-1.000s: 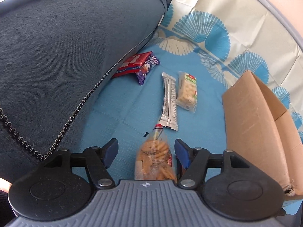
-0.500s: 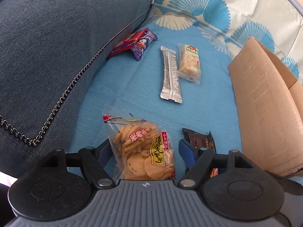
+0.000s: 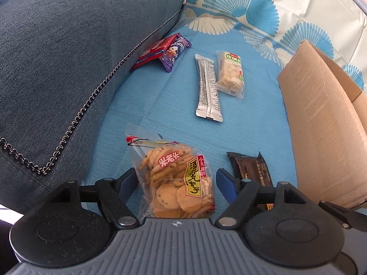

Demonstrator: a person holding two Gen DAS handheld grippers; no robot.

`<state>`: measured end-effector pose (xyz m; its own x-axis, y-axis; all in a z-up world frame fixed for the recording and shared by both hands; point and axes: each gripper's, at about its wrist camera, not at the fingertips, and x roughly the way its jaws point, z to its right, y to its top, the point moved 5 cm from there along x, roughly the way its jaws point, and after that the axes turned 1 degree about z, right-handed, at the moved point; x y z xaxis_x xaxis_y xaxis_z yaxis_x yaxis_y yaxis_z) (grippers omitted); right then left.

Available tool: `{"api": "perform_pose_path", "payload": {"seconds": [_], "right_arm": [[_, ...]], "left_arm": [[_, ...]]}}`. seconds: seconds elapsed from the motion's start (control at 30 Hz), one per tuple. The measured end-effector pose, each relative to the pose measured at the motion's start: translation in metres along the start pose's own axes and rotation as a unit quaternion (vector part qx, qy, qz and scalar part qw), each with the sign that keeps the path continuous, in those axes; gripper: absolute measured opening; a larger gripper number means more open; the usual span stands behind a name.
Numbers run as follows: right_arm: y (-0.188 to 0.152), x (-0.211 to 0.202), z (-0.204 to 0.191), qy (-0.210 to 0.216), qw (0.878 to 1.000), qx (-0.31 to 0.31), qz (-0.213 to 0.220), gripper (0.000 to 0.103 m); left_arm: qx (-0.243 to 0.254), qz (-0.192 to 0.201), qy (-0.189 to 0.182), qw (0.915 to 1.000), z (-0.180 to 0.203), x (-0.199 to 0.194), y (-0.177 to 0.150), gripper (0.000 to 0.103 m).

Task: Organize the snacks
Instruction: 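Grasp the cookie bag with the left tool while the right tool grasps the dark chocolate bar, then carry the cookie bag and chocolate bar over the box with both tools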

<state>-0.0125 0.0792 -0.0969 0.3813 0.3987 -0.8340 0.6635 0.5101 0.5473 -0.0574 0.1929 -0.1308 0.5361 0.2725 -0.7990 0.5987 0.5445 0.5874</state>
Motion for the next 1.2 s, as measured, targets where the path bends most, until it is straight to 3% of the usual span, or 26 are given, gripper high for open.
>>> {"api": "perform_pose_path", "payload": {"seconds": [0.07,0.23,0.33,0.6,0.8,1.2], "right_arm": [[0.001,-0.001,0.001,-0.003,1.000,0.000,0.002,0.041],[0.006,-0.009,0.001,-0.005,1.000,0.000,0.022,0.041],[0.008,-0.017,0.000,-0.005,0.999,0.000,0.038,0.041],[0.014,-0.046,-0.010,-0.003,0.994,-0.021,0.103,0.041],[0.015,-0.079,-0.011,-0.004,0.986,-0.040,0.161,0.041],[0.022,-0.143,0.024,-0.008,0.964,-0.042,0.262,0.041]], "left_arm": [[0.003,0.001,0.005,1.0000,0.000,0.000,0.000,0.078],[0.014,0.008,0.005,0.9999,0.002,-0.002,-0.001,0.061],[0.016,0.015,0.003,0.9997,0.003,-0.004,0.000,0.057],[0.009,0.079,-0.021,0.9966,0.002,-0.031,0.006,0.056],[-0.004,0.141,-0.048,0.9889,0.000,-0.062,0.012,0.056],[0.030,0.172,-0.085,0.9810,0.026,-0.091,0.006,0.055]]}}
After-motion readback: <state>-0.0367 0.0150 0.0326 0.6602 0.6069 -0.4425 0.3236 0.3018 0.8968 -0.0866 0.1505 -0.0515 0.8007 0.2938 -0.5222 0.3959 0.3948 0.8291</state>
